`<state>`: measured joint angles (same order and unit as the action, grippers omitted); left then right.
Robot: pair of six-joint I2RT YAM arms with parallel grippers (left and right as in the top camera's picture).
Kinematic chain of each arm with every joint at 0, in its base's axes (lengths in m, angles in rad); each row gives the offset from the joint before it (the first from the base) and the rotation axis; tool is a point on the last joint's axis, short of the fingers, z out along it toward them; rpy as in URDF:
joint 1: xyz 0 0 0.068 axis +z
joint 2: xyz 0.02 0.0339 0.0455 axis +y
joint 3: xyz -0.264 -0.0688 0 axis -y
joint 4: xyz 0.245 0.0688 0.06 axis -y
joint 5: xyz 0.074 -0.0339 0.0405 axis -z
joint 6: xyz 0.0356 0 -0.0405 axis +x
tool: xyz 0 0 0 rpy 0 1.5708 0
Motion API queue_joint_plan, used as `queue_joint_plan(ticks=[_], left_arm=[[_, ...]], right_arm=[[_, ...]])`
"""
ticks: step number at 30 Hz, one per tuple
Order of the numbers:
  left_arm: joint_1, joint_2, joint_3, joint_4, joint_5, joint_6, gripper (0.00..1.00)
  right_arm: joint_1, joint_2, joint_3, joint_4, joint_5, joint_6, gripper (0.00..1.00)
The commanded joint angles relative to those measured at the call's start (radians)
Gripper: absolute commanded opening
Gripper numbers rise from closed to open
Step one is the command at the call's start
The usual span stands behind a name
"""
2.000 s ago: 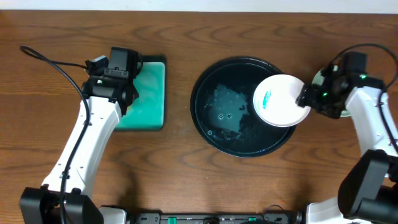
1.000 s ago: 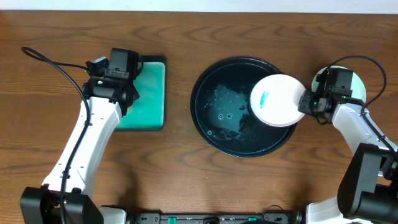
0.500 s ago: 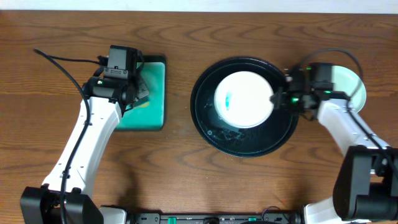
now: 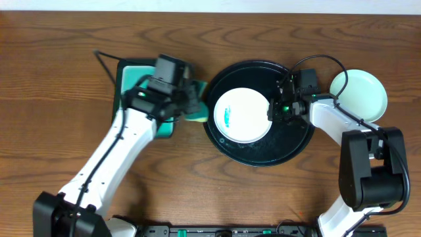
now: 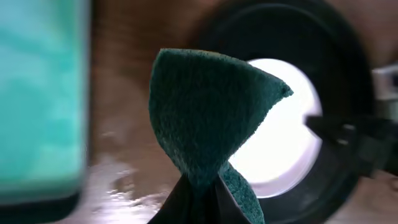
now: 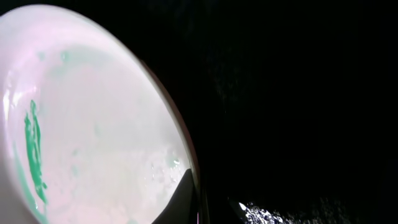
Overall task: Clean dirty plates on tray and stack at the side
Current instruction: 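Scrub the white plate with the sponge in the left gripper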
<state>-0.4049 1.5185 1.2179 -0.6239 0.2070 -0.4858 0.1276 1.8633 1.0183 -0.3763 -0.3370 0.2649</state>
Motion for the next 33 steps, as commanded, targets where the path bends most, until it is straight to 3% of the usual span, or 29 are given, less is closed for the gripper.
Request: queue_joint_plan(ticks=[1, 9, 13, 19, 22, 28, 30, 33], left_arm=[[-0.079, 0.059, -0.006, 0.078, 0.010, -0.105, 0.07], [-0.227, 0.280, -0.006, 0.362, -0.010, -0.191, 0.07], [-0.263, 0.391, -0.006, 0.451, -0.050, -0.261, 0.07], [-0.279, 0.483, -0.006, 0.489, -0.082, -0.259, 0.07], [-0.279, 0.488, -0.006, 0.412, -0.230, -0.251, 0.07], [-0.279, 0.486, -0.004, 0.191, -0.708, -0.163, 0.07], [-0.279, 0.484, 0.000, 0.161, -0.800, -0.120, 0.07], [-0.279, 0.467, 0.010, 0.157, -0.821, -0.068, 0.07]], right_arm=[[0.005, 0.070, -0.008, 0.006, 0.081, 0.029, 0.01], [0.004, 0.064, -0.005, 0.002, 0.104, 0.064, 0.01], [0.005, 0.064, -0.005, -0.002, 0.104, 0.064, 0.01], [0.005, 0.064, -0.005, -0.004, 0.104, 0.064, 0.01], [0.004, 0.064, -0.005, -0.006, 0.104, 0.064, 0.01], [0.004, 0.064, -0.005, -0.013, 0.104, 0.064, 0.01], [0.004, 0.064, -0.005, -0.012, 0.104, 0.064, 0.01], [0.004, 0.064, -0.005, -0.009, 0.104, 0.064, 0.01]])
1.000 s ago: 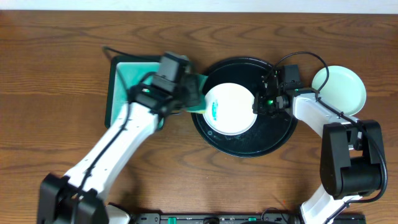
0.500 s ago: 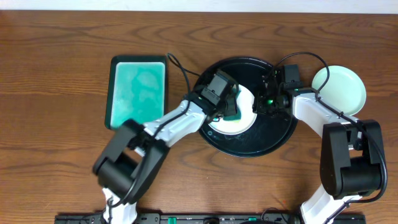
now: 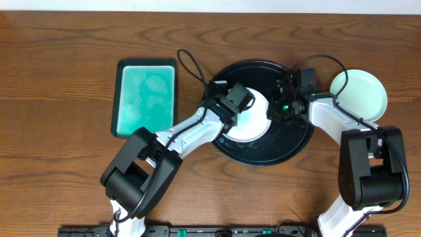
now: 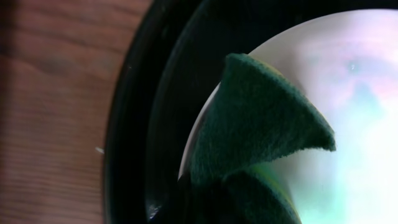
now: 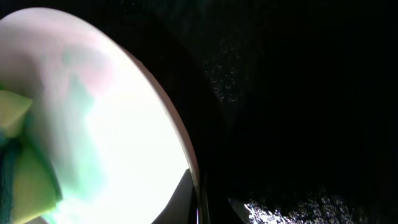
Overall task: Clean dirty plates on tray and stack at the side
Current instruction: 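Scrub the white plate with the sponge in the left gripper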
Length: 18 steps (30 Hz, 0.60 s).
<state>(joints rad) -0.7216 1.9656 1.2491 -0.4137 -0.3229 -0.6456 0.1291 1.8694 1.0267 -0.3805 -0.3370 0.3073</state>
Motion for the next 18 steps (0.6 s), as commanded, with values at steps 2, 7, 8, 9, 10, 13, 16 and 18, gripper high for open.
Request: queue_joint_plan(ticks=[2, 7, 8, 9, 10, 13, 16, 18], left_arm=[[0.035, -0.003, -0.011, -0.051, -0.257, 0.092, 0.07], [0.036, -0.085, 0.004, 0.029, 0.076, 0.091, 0.07], [0.036, -0.098, 0.004, 0.063, 0.179, 0.091, 0.07], [0.036, -0.105, 0.004, 0.111, 0.308, 0.084, 0.07], [0.035, -0.105, 0.003, 0.140, 0.377, 0.070, 0.07], [0.035, -0.090, 0.003, 0.191, 0.454, -0.023, 0.07], [0.036, -0.056, 0.003, 0.210, 0.450, -0.034, 0.07], [0.036, -0.025, 0.003, 0.213, 0.442, -0.032, 0.07]], right_arm=[[0.003, 0.058, -0.013, -0.006, 0.104, 0.021, 0.01], [0.003, 0.058, -0.013, -0.009, 0.104, 0.021, 0.01], [0.003, 0.058, -0.013, -0.008, 0.104, 0.021, 0.01], [0.003, 0.058, -0.013, -0.009, 0.104, 0.021, 0.01], [0.003, 0.058, -0.014, -0.009, 0.104, 0.021, 0.01], [0.003, 0.058, -0.014, -0.009, 0.104, 0.021, 0.01], [0.003, 0.058, -0.013, -0.008, 0.103, 0.021, 0.01], [0.003, 0.058, -0.014, -0.008, 0.103, 0.021, 0.01]])
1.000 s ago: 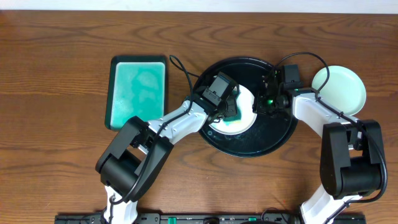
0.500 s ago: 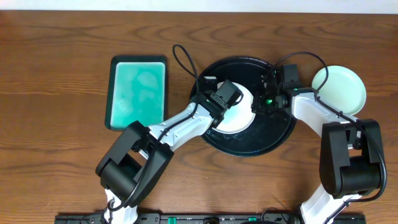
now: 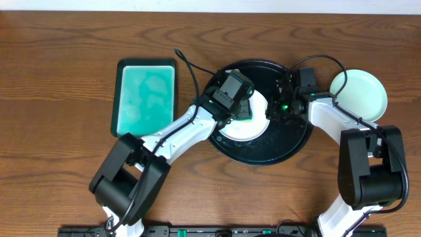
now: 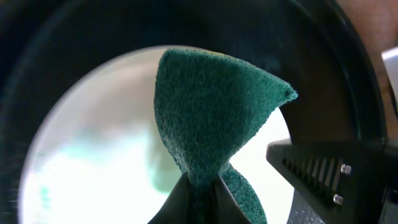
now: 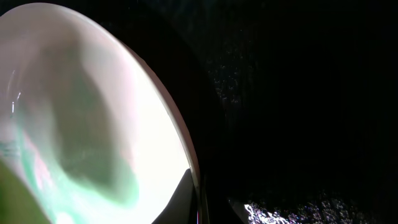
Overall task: Clean dirty plates on tray and stack at the side
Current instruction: 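Scrub the white plate with the sponge in the left gripper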
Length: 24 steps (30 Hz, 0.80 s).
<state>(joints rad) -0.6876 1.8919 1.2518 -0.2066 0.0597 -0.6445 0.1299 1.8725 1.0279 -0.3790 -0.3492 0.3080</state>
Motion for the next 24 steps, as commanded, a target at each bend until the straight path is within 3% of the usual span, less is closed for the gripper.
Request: queue_joint_plan(ticks=[1, 5, 15, 24], left_arm=[[0.002, 0.066, 0.000, 0.007, 0.052, -0.032, 0.07], [0.005, 0.117, 0.000, 0.003, -0.040, 0.009, 0.07], [0.045, 0.117, 0.001, -0.191, -0.488, 0.189, 0.07], [0.056, -0.021, 0.001, -0.212, -0.513, 0.191, 0.07]], right_arm=[[0.002, 0.055, -0.014, -0.010, 0.116, 0.021, 0.01], [0.002, 0.055, -0.014, -0.014, 0.116, 0.021, 0.01], [0.002, 0.055, -0.014, -0.022, 0.116, 0.016, 0.01], [0.002, 0.049, -0.014, -0.013, 0.117, -0.018, 0.01]])
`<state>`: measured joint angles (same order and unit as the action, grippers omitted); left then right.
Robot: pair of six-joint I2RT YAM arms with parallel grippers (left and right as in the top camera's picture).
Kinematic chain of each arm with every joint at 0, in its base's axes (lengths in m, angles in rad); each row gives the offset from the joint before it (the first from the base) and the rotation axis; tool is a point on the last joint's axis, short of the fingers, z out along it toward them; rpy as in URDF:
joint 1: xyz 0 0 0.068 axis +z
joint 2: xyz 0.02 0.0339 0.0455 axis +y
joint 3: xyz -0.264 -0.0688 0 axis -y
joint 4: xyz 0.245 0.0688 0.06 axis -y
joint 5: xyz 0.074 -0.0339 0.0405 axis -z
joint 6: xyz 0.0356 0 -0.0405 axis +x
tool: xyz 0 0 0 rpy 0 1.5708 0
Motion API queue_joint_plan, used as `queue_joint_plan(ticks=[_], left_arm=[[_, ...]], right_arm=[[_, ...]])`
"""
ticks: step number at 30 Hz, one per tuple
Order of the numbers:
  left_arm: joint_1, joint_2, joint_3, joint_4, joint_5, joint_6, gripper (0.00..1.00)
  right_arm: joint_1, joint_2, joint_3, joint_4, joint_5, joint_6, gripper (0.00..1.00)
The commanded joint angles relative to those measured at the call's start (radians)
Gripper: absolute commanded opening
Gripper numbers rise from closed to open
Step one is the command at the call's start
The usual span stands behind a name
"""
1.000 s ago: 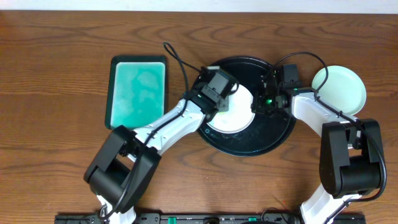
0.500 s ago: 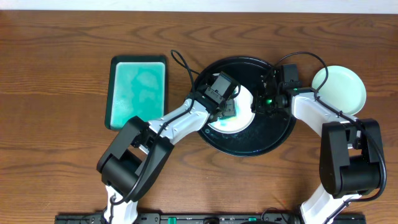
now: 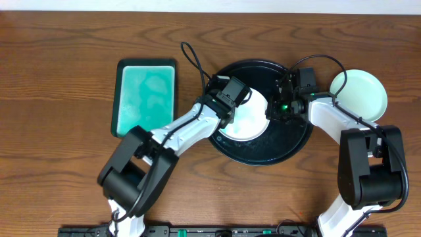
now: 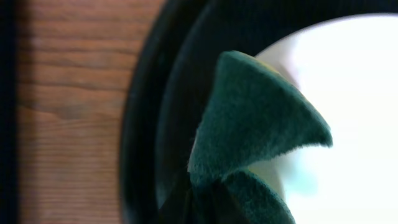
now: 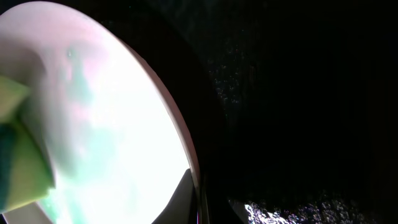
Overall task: Clean dirty plates on tray and stack at the side
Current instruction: 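Scrub the white plate with the sponge in the left gripper, then return the sponge to the water tray and lift the white plate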
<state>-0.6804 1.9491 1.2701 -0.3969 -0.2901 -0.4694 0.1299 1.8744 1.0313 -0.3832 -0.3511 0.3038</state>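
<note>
A white plate smeared pale green lies on the round black tray. My left gripper is shut on a folded green sponge pressed on the plate's left part. In the right wrist view the sponge shows yellow and green at the left edge of the plate. My right gripper is shut on the plate's right rim. A second pale green plate sits on the table right of the tray.
A green rectangular dish with a dark rim lies left of the tray on the wooden table. Cables loop above both wrists.
The left gripper with the sponge has moved from the plate's upper middle to its left part near the tray's rim. The right gripper holds the plate's rim as before.
First the left gripper held the sponge beside the green dish, and the plate bore a clear green streak. Then the sponge was on the plate's left, then its middle, now its left again. The streak has turned into a pale smear. The right gripper kept hold of the rim.
</note>
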Motion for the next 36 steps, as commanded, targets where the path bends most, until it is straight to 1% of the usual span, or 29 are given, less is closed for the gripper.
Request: queue_joint_plan(ticks=[1, 5, 10, 13, 17, 19, 22, 25, 29, 32, 34, 36], left_arm=[[0.049, -0.105, -0.018, -0.021, -0.163, 0.015, 0.07], [0.058, -0.226, -0.018, -0.032, -0.164, 0.016, 0.07], [0.101, -0.342, -0.018, -0.107, -0.164, 0.015, 0.07], [0.159, -0.375, -0.018, -0.174, -0.163, 0.000, 0.07], [0.253, -0.375, -0.020, -0.269, -0.161, -0.050, 0.07], [0.300, -0.375, -0.023, -0.306, -0.138, -0.049, 0.07], [0.371, -0.375, -0.023, -0.342, -0.062, -0.049, 0.07], [0.433, -0.375, -0.023, -0.373, 0.005, -0.049, 0.07], [0.478, -0.375, -0.023, -0.404, 0.018, -0.049, 0.07], [0.496, -0.375, -0.025, -0.410, 0.018, -0.049, 0.07], [0.500, -0.375, -0.027, -0.409, 0.018, -0.049, 0.07], [0.500, -0.375, -0.030, -0.406, 0.018, -0.049, 0.07]], right_arm=[[0.002, 0.044, -0.017, -0.009, 0.119, -0.014, 0.01], [0.003, 0.017, -0.008, -0.014, 0.119, -0.034, 0.01], [0.003, -0.072, 0.018, -0.053, 0.144, -0.093, 0.01], [0.003, -0.146, 0.042, -0.105, 0.240, -0.108, 0.01], [0.024, -0.251, 0.064, -0.135, 0.385, -0.187, 0.01], [0.046, -0.302, 0.064, -0.133, 0.465, -0.225, 0.01], [0.097, -0.377, 0.065, -0.116, 0.614, -0.304, 0.01], [0.165, -0.435, 0.065, -0.067, 0.773, -0.436, 0.01], [0.267, -0.475, 0.065, 0.028, 1.014, -0.634, 0.01], [0.351, -0.478, 0.065, 0.151, 1.227, -0.859, 0.01], [0.399, -0.477, 0.065, 0.229, 1.302, -1.038, 0.01], [0.436, -0.478, 0.065, 0.290, 1.342, -1.183, 0.01]])
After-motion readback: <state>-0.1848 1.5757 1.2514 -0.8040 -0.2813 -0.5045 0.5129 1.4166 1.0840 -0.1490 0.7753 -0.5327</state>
